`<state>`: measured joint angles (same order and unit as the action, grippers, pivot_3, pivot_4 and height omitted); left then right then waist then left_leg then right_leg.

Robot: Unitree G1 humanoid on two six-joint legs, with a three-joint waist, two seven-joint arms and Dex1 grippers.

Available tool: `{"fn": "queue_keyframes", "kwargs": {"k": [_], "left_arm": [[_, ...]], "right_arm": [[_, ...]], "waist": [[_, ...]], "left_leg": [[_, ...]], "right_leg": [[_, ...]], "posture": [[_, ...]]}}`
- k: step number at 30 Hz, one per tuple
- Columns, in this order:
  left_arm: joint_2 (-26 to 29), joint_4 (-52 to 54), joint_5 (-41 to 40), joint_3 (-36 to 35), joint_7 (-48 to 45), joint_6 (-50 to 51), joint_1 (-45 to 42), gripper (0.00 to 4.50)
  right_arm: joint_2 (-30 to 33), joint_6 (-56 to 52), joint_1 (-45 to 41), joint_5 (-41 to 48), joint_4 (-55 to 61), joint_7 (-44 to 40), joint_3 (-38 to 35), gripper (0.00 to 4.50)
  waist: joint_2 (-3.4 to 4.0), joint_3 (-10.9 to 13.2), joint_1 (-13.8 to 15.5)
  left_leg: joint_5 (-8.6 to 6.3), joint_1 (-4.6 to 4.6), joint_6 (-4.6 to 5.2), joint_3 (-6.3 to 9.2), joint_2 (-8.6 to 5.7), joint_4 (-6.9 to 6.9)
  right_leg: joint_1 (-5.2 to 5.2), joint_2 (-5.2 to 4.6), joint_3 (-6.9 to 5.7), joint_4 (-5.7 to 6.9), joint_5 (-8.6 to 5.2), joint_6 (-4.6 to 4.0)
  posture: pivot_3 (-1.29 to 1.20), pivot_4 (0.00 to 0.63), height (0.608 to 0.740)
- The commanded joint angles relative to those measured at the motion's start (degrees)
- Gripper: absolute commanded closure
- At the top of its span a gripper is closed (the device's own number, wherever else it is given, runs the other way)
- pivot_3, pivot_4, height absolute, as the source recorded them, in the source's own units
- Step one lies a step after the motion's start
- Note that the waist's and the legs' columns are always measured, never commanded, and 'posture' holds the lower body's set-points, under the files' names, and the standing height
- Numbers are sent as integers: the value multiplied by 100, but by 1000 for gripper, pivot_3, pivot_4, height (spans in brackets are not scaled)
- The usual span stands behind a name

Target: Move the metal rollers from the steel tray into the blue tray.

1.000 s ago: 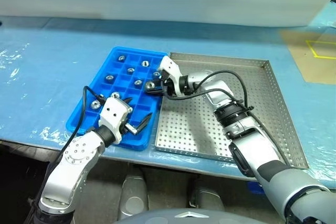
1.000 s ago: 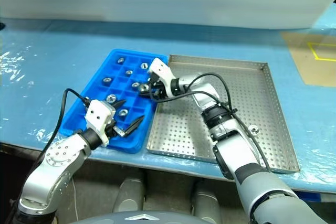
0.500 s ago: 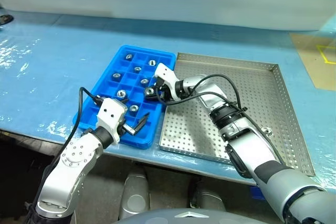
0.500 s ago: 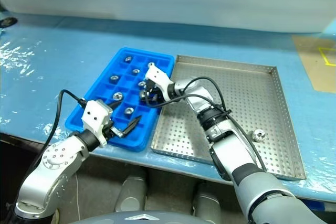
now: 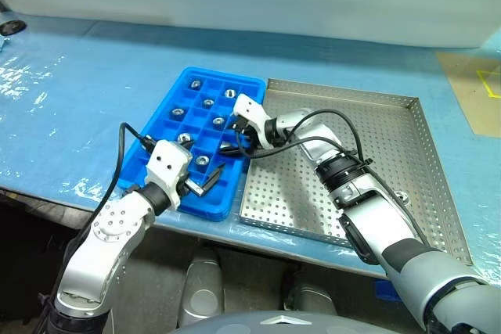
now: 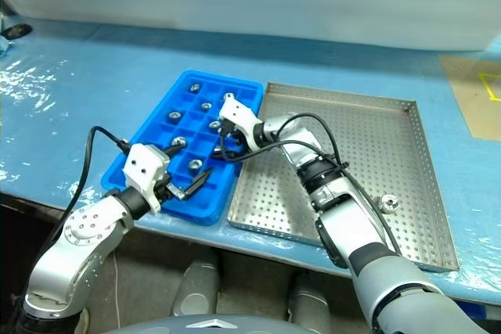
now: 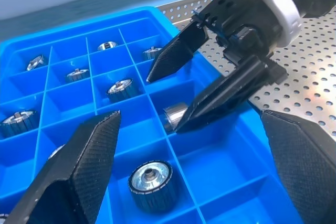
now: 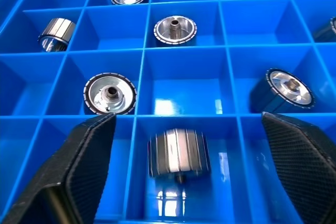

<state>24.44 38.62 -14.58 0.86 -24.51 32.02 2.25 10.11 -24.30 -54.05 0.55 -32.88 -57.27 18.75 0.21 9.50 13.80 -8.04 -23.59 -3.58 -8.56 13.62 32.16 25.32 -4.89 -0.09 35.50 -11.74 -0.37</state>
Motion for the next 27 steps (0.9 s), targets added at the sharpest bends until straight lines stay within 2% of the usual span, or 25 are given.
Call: {"fn": "queue_keyframes", "kwargs": {"k": [1,8,16,27], "left_arm": [[31,-91,-37,138,-124,-77,-328,0],[-67,-786,-50,517,-499,-288,-1146,0],[-339,-1962,10,1008,-1143,-853,-2049,0],[-653,-3006,-12,1313,-1871,-1400,-2681,0]], "right_arm": [[274,5,23,289,215,57,-510,139],[900,-238,473,481,837,260,-1057,139],[1612,-1053,1530,648,2263,860,-1668,139],[2381,-2325,3190,1071,4294,1466,-2582,139]], "waist": [[0,0,22],[0,0,-57],[0,0,-439],[0,-1,-866]], "left_leg": [[0,1,0,0,0,1],[15,1,-24,-1,2,12],[22,4,-34,-5,0,14],[22,41,-33,-20,1,7]], "right_leg": [[-1,0,0,0,0,0],[-2,2,1,13,1,0],[-1,4,6,16,3,0],[-21,22,26,13,2,1]], "posture": [[397,150,740],[280,150,740],[86,150,740],[-128,150,740]]}}
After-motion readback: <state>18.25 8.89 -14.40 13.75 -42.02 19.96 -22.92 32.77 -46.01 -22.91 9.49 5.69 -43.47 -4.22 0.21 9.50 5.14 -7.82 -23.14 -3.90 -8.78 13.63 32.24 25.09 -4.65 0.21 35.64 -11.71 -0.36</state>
